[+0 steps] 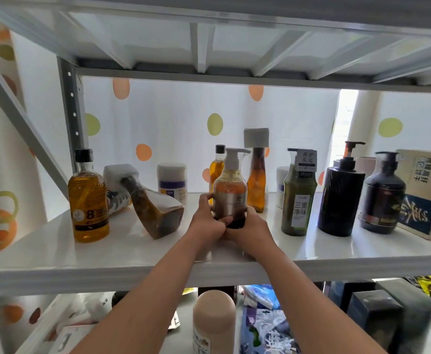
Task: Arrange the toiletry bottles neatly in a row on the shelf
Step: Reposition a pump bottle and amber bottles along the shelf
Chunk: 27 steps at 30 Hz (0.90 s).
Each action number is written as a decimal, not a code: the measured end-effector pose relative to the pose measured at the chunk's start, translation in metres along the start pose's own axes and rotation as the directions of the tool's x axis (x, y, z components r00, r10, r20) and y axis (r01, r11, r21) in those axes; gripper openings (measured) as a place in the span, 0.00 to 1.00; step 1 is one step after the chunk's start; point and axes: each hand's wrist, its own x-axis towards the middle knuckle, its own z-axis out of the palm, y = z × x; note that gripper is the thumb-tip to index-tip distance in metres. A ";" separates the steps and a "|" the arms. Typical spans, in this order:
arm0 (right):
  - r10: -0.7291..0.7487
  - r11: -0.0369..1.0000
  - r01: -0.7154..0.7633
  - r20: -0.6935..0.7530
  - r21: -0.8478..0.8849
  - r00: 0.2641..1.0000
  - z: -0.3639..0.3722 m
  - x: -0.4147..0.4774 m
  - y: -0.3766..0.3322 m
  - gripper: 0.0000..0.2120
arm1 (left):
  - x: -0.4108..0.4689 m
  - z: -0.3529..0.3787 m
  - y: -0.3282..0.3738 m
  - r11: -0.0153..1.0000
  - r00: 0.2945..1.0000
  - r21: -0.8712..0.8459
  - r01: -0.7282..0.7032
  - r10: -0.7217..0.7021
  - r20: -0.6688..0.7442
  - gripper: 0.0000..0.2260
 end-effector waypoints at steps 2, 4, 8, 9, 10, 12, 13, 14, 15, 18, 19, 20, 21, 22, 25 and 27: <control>0.018 1.000 -0.017 0.018 -0.018 1.000 -0.010 0.001 0.002 0.26 | 0.004 0.006 0.006 0.999 1.000 0.040 0.009 -0.010 0.021 0.30; 0.037 0.999 -0.036 0.026 -0.031 0.999 -0.019 0.003 0.005 0.28 | 0.005 0.016 0.010 0.998 1.000 0.066 -0.001 -0.001 0.030 0.30; 0.068 0.997 -0.068 0.019 -0.026 0.997 -0.034 0.006 0.015 0.31 | 0.004 0.036 0.015 0.995 0.999 0.092 -0.039 0.036 0.028 0.29; 0.070 0.997 -0.069 0.023 -0.026 0.997 -0.037 0.007 0.016 0.31 | 0.005 0.040 0.016 0.994 0.999 0.101 -0.043 0.041 0.028 0.30; 0.070 0.997 -0.070 0.029 -0.019 0.997 -0.040 0.008 0.018 0.30 | 0.005 0.043 0.016 0.993 0.999 0.107 -0.046 0.044 0.025 0.30; 0.074 0.997 -0.074 0.038 0.002 0.997 -0.044 0.008 0.020 0.29 | 0.006 0.048 0.017 0.992 0.999 0.116 -0.049 0.048 0.011 0.30; 0.076 0.997 -0.076 0.040 0.007 0.996 -0.046 0.008 0.021 0.29 | 0.006 0.050 0.017 0.991 0.999 0.125 -0.049 0.049 0.000 0.30; 0.075 0.997 -0.076 0.041 0.009 0.996 -0.046 0.008 0.022 0.28 | 0.005 0.052 0.017 0.990 0.999 0.135 -0.050 0.052 -0.012 0.30; 0.074 0.997 -0.075 0.041 0.006 0.996 -0.046 0.007 0.023 0.28 | 0.006 0.053 0.016 0.988 0.998 0.143 -0.051 0.055 -0.024 0.30; 0.075 0.997 -0.074 0.037 -0.022 0.997 -0.045 0.005 0.022 0.27 | 0.006 0.054 0.015 0.988 0.998 0.148 -0.051 0.058 -0.039 0.30; 0.072 0.997 -0.071 0.034 -0.032 0.997 -0.045 0.005 0.022 0.27 | 0.006 0.054 0.015 0.988 0.997 0.144 -0.053 0.059 -0.042 0.30; 0.071 0.997 -0.069 0.032 -0.038 0.997 -0.045 0.005 0.022 0.26 | 0.006 0.054 0.015 0.989 0.997 0.137 -0.056 0.063 -0.046 0.30; 0.069 0.997 -0.068 0.030 -0.039 0.997 -0.045 0.005 0.022 0.26 | 0.005 0.054 0.015 0.990 0.996 0.127 -0.062 0.069 -0.050 0.30; 0.070 0.997 -0.069 0.026 -0.038 0.997 -0.045 0.005 0.022 0.26 | 0.004 0.054 0.015 0.991 0.996 0.117 -0.069 0.076 -0.052 0.30; 0.072 0.997 -0.072 0.002 -0.037 0.997 -0.043 0.003 0.021 0.28 | 0.002 0.052 0.014 0.991 0.995 0.094 -0.091 0.095 -0.034 0.31; 0.079 0.996 -0.079 -0.020 -0.049 0.997 -0.041 0.004 0.021 0.29 | 0.002 0.048 0.013 0.989 0.993 0.099 -0.112 0.113 -0.011 0.33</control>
